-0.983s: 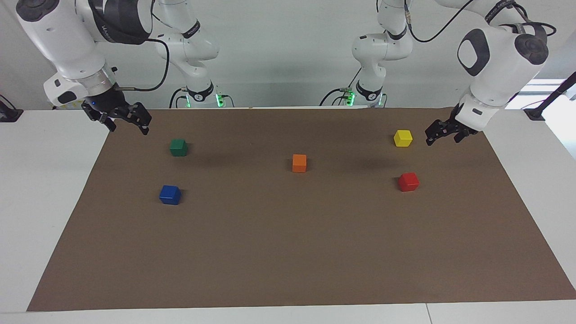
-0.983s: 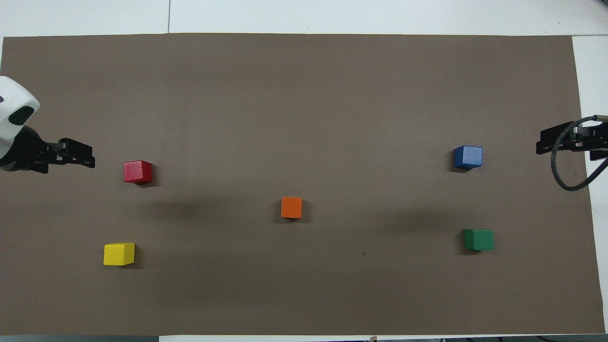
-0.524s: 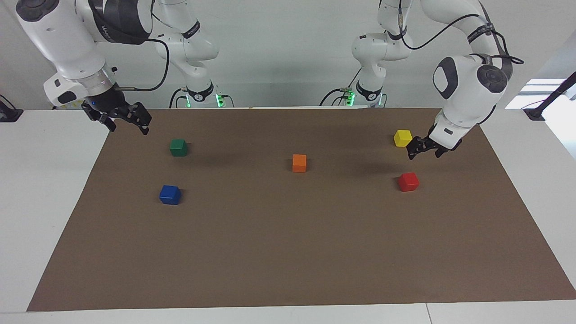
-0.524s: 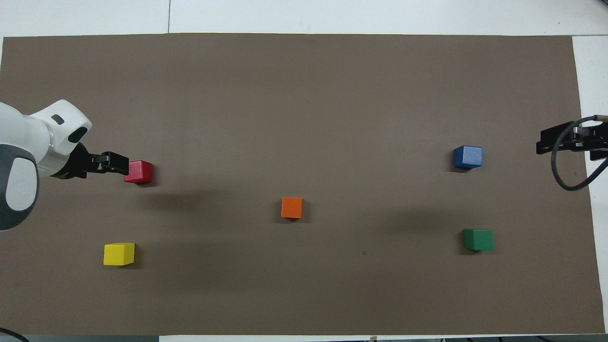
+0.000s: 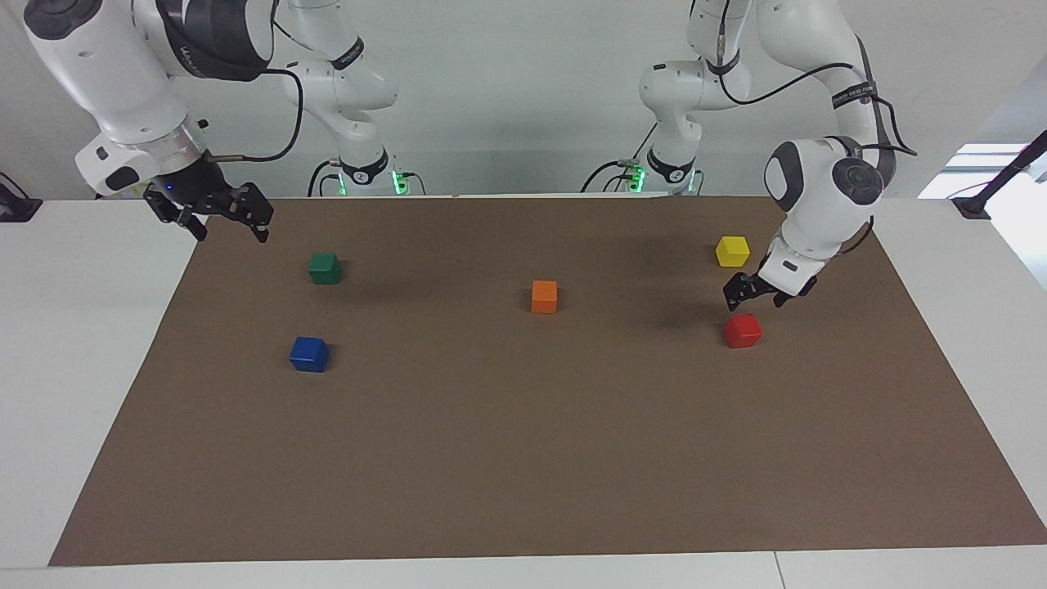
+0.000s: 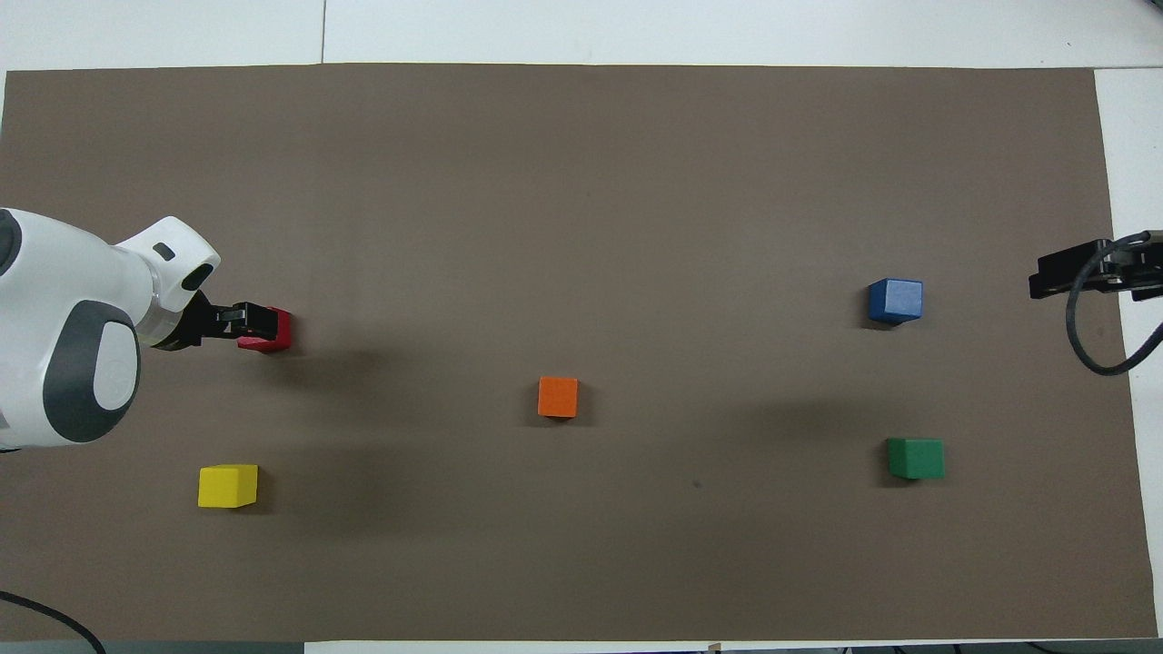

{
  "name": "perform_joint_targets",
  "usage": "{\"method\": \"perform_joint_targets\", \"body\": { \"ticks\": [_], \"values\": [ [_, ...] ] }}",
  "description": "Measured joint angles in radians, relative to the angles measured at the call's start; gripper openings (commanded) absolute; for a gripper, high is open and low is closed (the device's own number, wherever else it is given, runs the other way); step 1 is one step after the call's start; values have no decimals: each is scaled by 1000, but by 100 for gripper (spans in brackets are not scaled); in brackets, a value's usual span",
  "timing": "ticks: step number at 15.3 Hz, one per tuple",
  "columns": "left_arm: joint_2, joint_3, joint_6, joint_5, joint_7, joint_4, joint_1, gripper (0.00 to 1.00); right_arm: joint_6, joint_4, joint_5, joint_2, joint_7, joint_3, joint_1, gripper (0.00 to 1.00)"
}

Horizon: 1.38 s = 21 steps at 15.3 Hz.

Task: Transfer red block to right arm and stack on blue block
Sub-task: 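Reach the left gripper down to the red cube and grasp it, then lift the red cube with the left gripper while the right gripper advances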

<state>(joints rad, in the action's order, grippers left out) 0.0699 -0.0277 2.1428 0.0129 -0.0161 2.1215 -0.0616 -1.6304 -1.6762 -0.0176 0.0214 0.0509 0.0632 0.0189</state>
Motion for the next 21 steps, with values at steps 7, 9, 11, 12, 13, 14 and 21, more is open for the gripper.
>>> {"method": "perform_joint_targets", "body": {
  "ticks": [7, 9, 11, 12, 13, 14, 21],
  "values": [
    [45, -3, 84, 0, 0, 8, 1, 100, -50, -25, -484, -52, 148, 2, 17, 100],
    [65, -3, 104, 0, 0, 8, 1, 100, -89, -45, -664, -97, 233, 3, 38, 100],
    [79, -3, 113, 0, 0, 8, 1, 100, -126, -76, -857, -139, 310, 4, 44, 100],
    [86, -3, 118, 0, 0, 8, 1, 100, -131, -89, -951, -156, 335, 4, 44, 100],
    [94, -3, 122, 0, 0, 8, 1, 100, -130, -102, -1040, -169, 353, 3, 42, 100],
    [104, -3, 127, 0, 0, 8, 0, 100, -122, -118, -1125, -177, 365, 2, 39, 100],
    [152, 1, 156, 0, 0, 7, -2, 17, 104, -283, -1559, -239, 519, -4, -51, 100]
  ]
}}
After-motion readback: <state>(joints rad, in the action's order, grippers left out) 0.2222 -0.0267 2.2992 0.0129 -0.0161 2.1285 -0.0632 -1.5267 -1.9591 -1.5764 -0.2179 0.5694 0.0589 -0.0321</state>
